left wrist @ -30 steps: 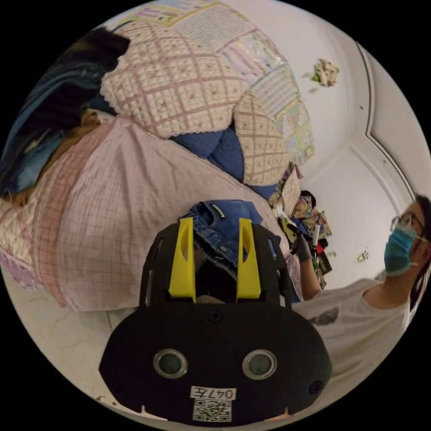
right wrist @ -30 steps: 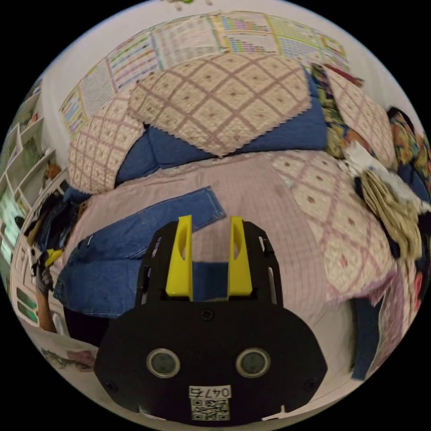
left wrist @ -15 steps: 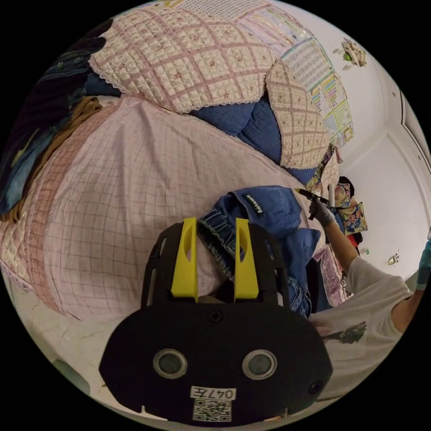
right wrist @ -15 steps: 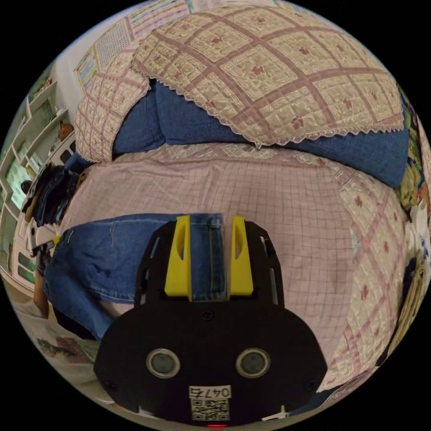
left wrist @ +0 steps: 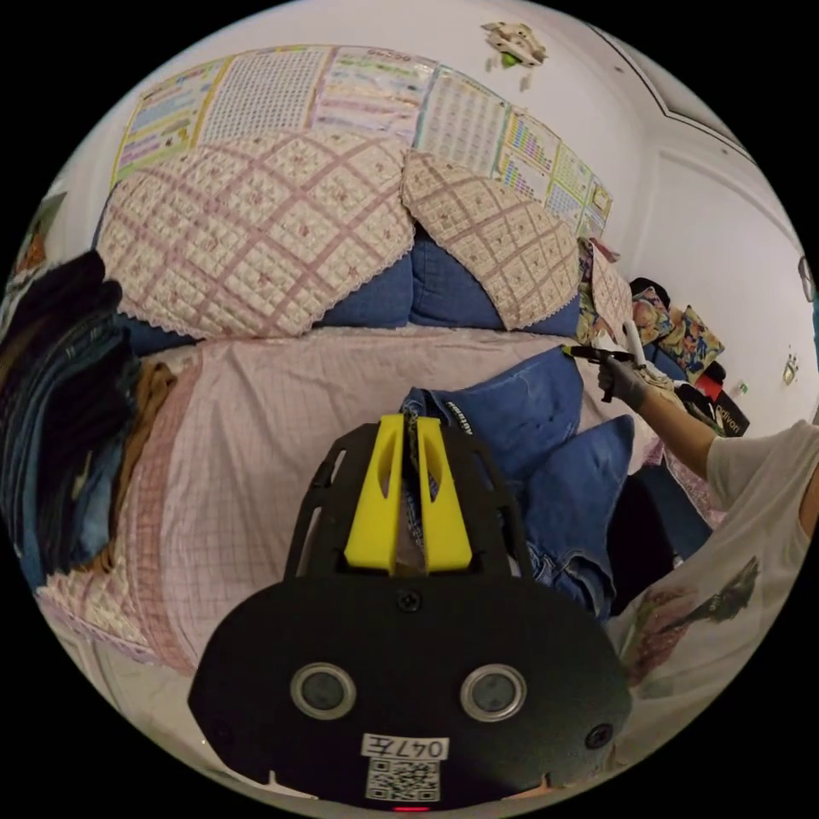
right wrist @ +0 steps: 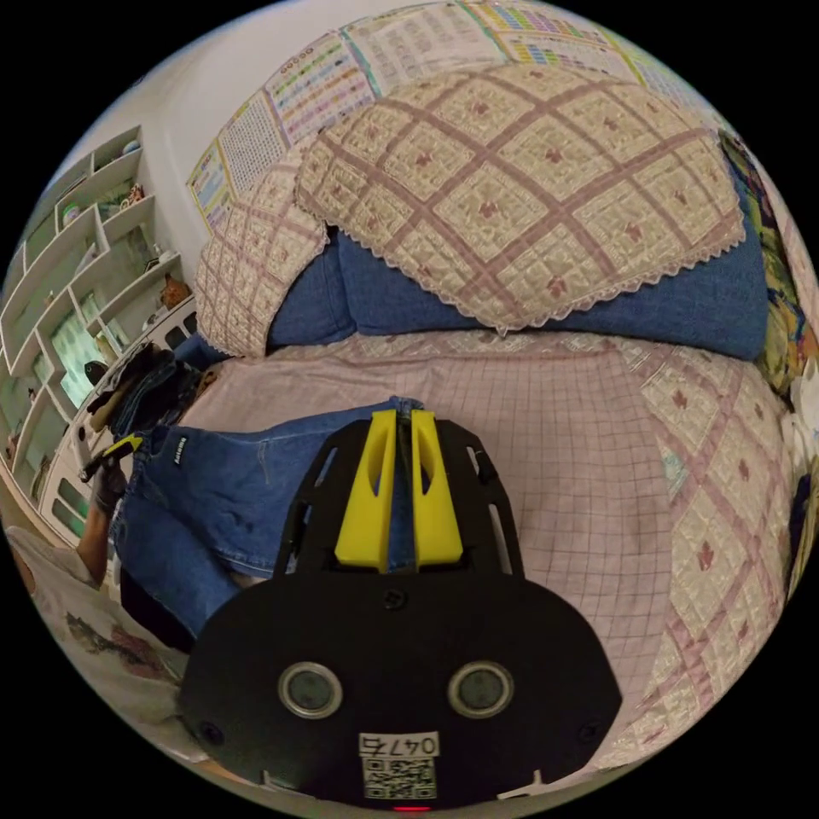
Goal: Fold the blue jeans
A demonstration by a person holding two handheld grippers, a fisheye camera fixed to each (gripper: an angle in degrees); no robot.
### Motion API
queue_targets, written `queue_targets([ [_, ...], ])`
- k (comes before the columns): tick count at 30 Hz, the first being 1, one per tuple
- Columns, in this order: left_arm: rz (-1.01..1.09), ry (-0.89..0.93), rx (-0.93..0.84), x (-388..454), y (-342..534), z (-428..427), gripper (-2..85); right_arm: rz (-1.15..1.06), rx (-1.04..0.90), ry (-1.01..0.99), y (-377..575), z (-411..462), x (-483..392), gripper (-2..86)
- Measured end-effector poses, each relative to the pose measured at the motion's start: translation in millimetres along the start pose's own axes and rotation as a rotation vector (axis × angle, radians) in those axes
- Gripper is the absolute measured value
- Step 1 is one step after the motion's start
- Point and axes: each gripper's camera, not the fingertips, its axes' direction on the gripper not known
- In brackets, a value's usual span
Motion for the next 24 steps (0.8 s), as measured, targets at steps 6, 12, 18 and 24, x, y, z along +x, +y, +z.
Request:
queue_targets([
  [6, 0.140, -0.173, -0.001, 9, -65, 33, 0.2, 0.043, 0.106, 0.106, -28, -20, -6, -0.1],
  [12, -0.080, -0.203, -0.258, -62, -68, 147, 5.7, 0.116, -0.051, 0.284, -46, 32, -2, 7.0],
  [18, -0.227, -0.217, -0.137, -87, -17, 80, 12.9, 0.162, -0.070, 0.586, -19, -18, -22, 11.6],
  [24, -0.194, 0.044, -0.104, -41, 95, -30, 11.2, -0.052, 0.356, 0.382, 128, -193, -114, 3.6],
])
